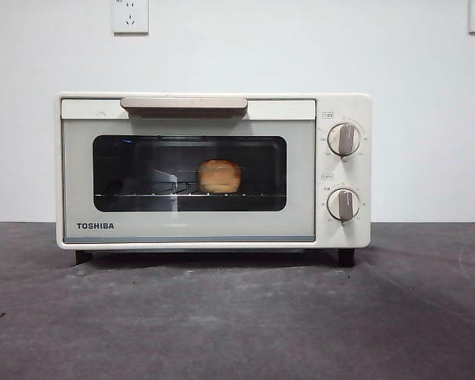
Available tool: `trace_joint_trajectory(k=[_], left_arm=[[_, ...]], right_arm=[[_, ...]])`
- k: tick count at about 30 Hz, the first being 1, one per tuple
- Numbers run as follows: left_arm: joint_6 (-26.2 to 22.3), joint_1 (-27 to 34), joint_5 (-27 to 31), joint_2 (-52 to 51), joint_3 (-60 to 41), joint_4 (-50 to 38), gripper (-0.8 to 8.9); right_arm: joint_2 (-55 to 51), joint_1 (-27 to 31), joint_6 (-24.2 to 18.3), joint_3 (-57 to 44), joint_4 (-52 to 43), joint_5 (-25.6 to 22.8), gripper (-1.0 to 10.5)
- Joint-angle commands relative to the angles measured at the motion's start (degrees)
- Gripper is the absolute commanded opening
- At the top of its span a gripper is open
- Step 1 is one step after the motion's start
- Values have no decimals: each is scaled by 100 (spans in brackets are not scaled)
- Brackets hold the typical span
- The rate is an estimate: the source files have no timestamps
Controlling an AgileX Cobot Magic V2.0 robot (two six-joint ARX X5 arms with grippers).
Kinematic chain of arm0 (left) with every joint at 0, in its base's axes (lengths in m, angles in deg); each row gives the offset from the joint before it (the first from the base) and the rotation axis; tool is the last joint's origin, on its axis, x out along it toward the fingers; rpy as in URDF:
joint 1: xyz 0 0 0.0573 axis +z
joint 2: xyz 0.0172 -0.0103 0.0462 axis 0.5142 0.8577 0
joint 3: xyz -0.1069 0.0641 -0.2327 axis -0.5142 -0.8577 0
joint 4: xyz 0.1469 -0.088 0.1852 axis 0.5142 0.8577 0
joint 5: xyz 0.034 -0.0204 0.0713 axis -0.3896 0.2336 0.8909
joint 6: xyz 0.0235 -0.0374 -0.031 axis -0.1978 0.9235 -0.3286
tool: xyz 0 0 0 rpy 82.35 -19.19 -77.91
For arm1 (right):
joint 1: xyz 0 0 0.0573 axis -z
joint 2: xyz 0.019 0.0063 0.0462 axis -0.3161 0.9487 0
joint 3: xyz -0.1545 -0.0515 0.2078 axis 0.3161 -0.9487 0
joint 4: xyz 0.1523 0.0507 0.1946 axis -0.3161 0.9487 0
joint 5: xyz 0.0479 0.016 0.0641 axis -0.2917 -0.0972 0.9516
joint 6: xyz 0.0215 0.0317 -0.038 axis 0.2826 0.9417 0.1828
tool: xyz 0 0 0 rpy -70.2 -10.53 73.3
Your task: The left arm flap open the oven, the right arm pick bread and place it into oven, the left arm flap close the oven
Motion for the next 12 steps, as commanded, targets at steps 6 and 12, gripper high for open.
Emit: trace_joint_trajectory(k=[6,12], left_arm=[[-11,11,22,-13,-105,48,16],[-11,11,22,-13,-105,48,16]], right_arm=[[-343,2,66,-424,-122,-2,7],[-402,2,173,-546,-50,-2,7]])
